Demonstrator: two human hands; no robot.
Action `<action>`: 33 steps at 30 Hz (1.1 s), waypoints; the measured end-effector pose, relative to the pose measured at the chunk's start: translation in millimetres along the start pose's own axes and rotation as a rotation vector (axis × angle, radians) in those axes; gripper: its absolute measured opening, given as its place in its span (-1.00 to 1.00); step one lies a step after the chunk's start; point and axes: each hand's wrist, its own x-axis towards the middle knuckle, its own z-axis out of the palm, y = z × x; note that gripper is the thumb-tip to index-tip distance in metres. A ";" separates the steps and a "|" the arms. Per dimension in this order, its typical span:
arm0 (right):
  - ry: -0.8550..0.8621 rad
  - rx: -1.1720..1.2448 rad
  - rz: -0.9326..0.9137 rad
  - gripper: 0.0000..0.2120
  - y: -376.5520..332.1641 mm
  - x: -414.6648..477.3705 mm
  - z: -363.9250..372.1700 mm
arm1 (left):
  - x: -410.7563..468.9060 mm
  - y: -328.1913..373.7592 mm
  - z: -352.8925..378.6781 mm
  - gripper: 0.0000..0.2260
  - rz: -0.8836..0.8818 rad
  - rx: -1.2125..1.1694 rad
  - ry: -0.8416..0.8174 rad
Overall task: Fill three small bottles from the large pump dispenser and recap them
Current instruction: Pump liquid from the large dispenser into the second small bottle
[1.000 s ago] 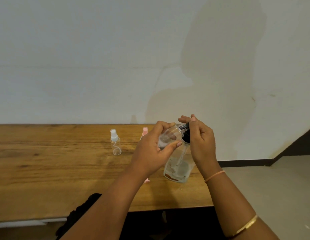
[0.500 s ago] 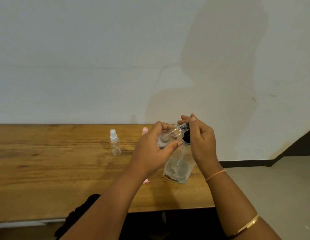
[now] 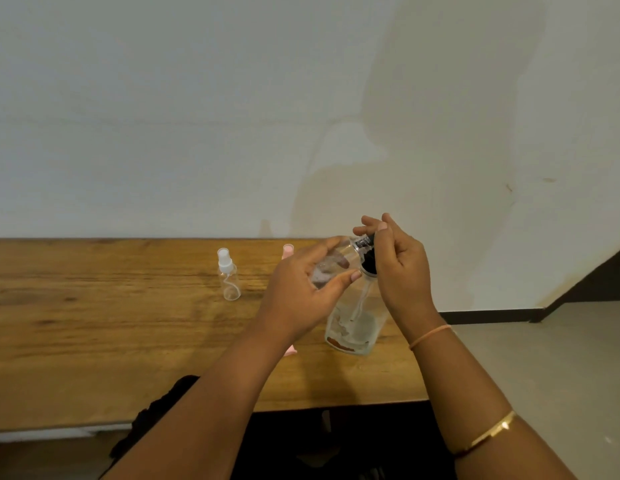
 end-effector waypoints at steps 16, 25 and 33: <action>-0.025 0.072 0.011 -0.70 -10.6 -4.4 -4.3 | -0.9 -0.9 2.5 -0.58 -0.013 -0.038 -0.022; 0.023 0.158 0.016 -0.72 -18.5 -3.9 -6.1 | -1.0 4.1 -0.1 -0.58 0.043 0.029 0.020; -0.061 0.075 0.006 -0.73 -17.6 -4.7 -6.2 | 0.0 -1.3 1.8 -0.54 -0.034 -0.025 -0.016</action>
